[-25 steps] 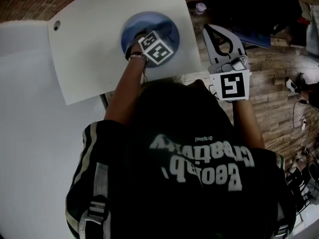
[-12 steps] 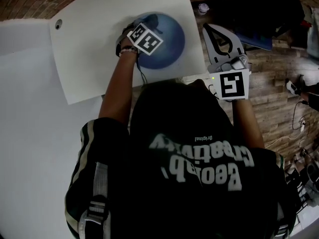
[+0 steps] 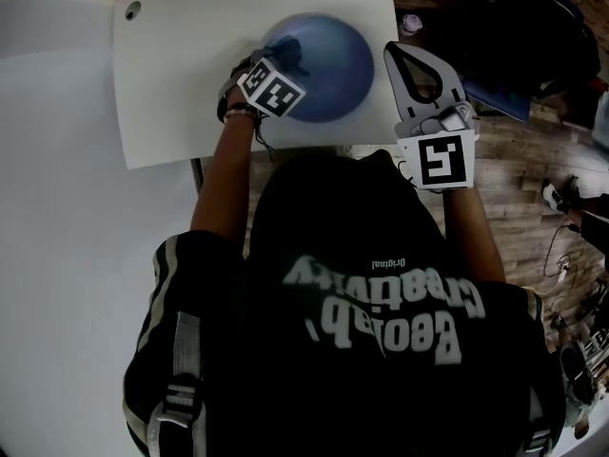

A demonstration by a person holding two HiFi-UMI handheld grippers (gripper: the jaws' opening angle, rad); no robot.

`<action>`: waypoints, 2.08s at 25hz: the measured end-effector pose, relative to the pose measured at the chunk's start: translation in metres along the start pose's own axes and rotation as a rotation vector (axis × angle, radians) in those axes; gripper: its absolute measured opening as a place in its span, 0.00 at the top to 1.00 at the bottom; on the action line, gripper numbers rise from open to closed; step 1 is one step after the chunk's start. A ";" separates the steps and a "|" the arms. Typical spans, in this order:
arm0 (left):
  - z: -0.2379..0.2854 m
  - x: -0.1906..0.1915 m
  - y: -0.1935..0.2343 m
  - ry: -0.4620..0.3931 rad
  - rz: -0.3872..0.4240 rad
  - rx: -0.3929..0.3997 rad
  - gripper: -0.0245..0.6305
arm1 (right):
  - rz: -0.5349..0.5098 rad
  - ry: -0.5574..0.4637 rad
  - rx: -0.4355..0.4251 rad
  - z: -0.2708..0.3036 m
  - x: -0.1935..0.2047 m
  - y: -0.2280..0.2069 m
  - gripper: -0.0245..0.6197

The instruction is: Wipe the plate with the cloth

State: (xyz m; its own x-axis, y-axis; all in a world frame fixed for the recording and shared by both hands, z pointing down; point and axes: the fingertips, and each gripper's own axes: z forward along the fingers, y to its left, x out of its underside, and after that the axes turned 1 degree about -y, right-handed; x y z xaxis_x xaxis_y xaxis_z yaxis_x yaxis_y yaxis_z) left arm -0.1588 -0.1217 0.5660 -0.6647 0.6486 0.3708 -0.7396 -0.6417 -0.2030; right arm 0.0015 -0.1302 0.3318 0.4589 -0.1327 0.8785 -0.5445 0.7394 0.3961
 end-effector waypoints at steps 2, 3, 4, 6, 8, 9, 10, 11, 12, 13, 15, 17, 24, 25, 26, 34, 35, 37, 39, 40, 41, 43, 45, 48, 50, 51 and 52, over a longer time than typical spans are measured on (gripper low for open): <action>-0.004 0.007 -0.009 0.000 -0.004 0.005 0.76 | -0.005 -0.009 -0.011 0.001 -0.002 0.002 0.97; -0.006 0.010 -0.014 0.000 -0.005 0.008 0.76 | -0.007 -0.012 -0.015 0.001 -0.003 0.002 0.97; -0.008 0.012 -0.019 0.000 -0.008 0.011 0.76 | -0.010 -0.015 -0.019 0.000 -0.004 0.003 0.97; -0.012 0.017 -0.031 -0.002 -0.014 0.022 0.76 | -0.017 -0.021 -0.027 -0.001 -0.006 0.005 0.97; -0.018 0.018 -0.045 -0.011 -0.013 0.042 0.76 | -0.019 -0.026 -0.033 -0.003 -0.006 0.007 0.97; -0.021 0.018 -0.053 -0.018 -0.010 0.053 0.76 | -0.019 -0.027 -0.036 -0.004 -0.006 0.007 0.97; -0.024 0.017 -0.060 -0.024 -0.006 0.062 0.76 | -0.018 -0.028 -0.038 -0.005 -0.006 0.007 0.97; -0.026 0.016 -0.067 -0.029 -0.001 0.068 0.76 | -0.017 -0.029 -0.040 -0.006 -0.006 0.007 0.97; -0.029 0.016 -0.072 -0.033 0.006 0.073 0.76 | -0.018 -0.031 -0.042 -0.007 -0.006 0.008 0.97; -0.031 0.015 -0.076 -0.037 0.015 0.078 0.76 | -0.019 -0.032 -0.044 -0.008 -0.006 0.009 0.97; -0.035 0.015 -0.085 -0.043 0.039 0.092 0.76 | -0.023 -0.036 -0.049 -0.010 -0.008 0.012 0.97; -0.036 0.013 -0.093 -0.054 0.050 0.114 0.76 | -0.025 -0.035 -0.053 -0.012 -0.009 0.015 0.97; -0.031 -0.004 -0.113 -0.122 0.052 0.207 0.76 | -0.017 -0.018 -0.040 -0.016 -0.001 0.014 0.97; -0.030 -0.008 -0.116 -0.126 0.062 0.216 0.76 | -0.016 -0.015 -0.037 -0.017 0.000 0.013 0.97; -0.028 -0.012 -0.120 -0.131 0.074 0.227 0.76 | -0.015 -0.012 -0.034 -0.018 0.001 0.012 0.97; -0.012 -0.046 -0.136 -0.155 0.175 0.277 0.76 | -0.007 0.016 0.022 -0.029 0.009 0.000 0.97; -0.010 -0.050 -0.134 -0.158 0.183 0.277 0.76 | -0.004 0.021 0.030 -0.030 0.010 -0.002 0.97; -0.006 -0.058 -0.130 -0.165 0.195 0.273 0.76 | 0.001 0.029 0.046 -0.032 0.013 -0.006 0.97; 0.000 -0.066 -0.126 -0.169 0.207 0.267 0.76 | 0.004 0.036 0.062 -0.035 0.016 -0.011 0.97; 0.002 -0.070 -0.123 -0.169 0.213 0.263 0.76 | 0.006 0.039 0.069 -0.036 0.017 -0.013 0.97; 0.005 -0.074 -0.119 -0.169 0.218 0.259 0.76 | 0.008 0.042 0.077 -0.037 0.018 -0.015 0.97; 0.010 -0.080 -0.111 -0.167 0.226 0.245 0.76 | 0.013 0.050 0.090 -0.039 0.021 -0.019 0.97; 0.015 -0.084 -0.100 -0.164 0.235 0.229 0.76 | 0.018 0.060 0.102 -0.039 0.023 -0.021 0.97; 0.021 -0.090 -0.082 -0.161 0.242 0.201 0.76 | 0.023 0.070 0.119 -0.038 0.025 -0.024 0.97; 0.024 -0.092 -0.071 -0.158 0.247 0.185 0.76 | 0.024 0.074 0.124 -0.037 0.026 -0.026 0.97; 0.025 -0.093 -0.066 -0.157 0.249 0.178 0.76 | 0.025 0.077 0.125 -0.036 0.026 -0.026 0.97; 0.026 -0.093 -0.061 -0.155 0.251 0.173 0.76 | 0.026 0.080 0.125 -0.036 0.026 -0.026 0.97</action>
State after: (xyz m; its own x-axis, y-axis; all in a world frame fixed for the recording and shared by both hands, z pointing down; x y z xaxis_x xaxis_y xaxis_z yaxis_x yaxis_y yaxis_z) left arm -0.0487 -0.1538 0.5675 -0.7898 0.4005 0.4646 -0.5171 -0.8421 -0.1532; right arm 0.0528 -0.1294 0.3351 0.4954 -0.0577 0.8668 -0.6380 0.6530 0.4081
